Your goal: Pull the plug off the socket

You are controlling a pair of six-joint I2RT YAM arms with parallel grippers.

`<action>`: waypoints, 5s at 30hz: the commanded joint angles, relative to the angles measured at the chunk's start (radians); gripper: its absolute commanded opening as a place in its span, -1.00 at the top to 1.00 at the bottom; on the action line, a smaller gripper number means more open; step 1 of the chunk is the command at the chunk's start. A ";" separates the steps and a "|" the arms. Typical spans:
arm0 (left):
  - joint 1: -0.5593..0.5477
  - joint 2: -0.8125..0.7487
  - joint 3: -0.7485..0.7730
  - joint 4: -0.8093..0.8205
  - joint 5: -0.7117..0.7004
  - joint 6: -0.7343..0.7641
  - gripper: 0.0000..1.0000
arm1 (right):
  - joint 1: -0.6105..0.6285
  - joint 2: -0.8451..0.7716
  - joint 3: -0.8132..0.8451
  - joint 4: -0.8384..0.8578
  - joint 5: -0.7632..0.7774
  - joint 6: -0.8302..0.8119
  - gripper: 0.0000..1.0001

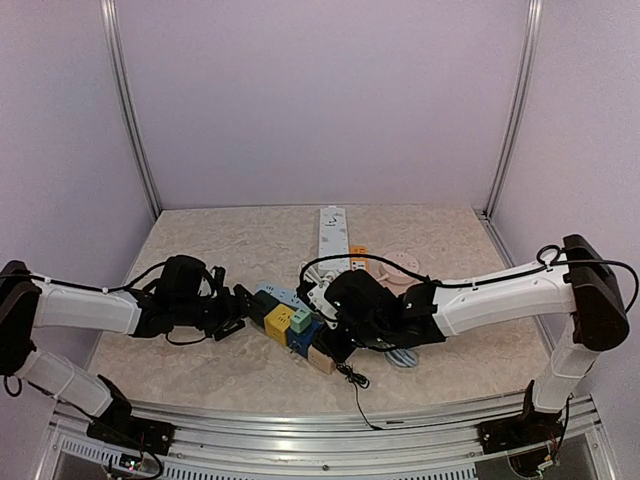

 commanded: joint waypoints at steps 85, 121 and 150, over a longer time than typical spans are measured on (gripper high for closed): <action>-0.112 0.265 0.086 0.003 -0.112 0.014 0.20 | -0.021 0.071 0.065 0.016 0.015 0.066 1.00; -0.114 0.270 0.099 -0.023 -0.119 0.030 0.21 | -0.021 0.088 0.083 0.048 -0.078 0.111 1.00; -0.114 0.268 0.112 -0.043 -0.128 0.037 0.21 | 0.022 0.161 0.221 -0.161 0.111 0.037 1.00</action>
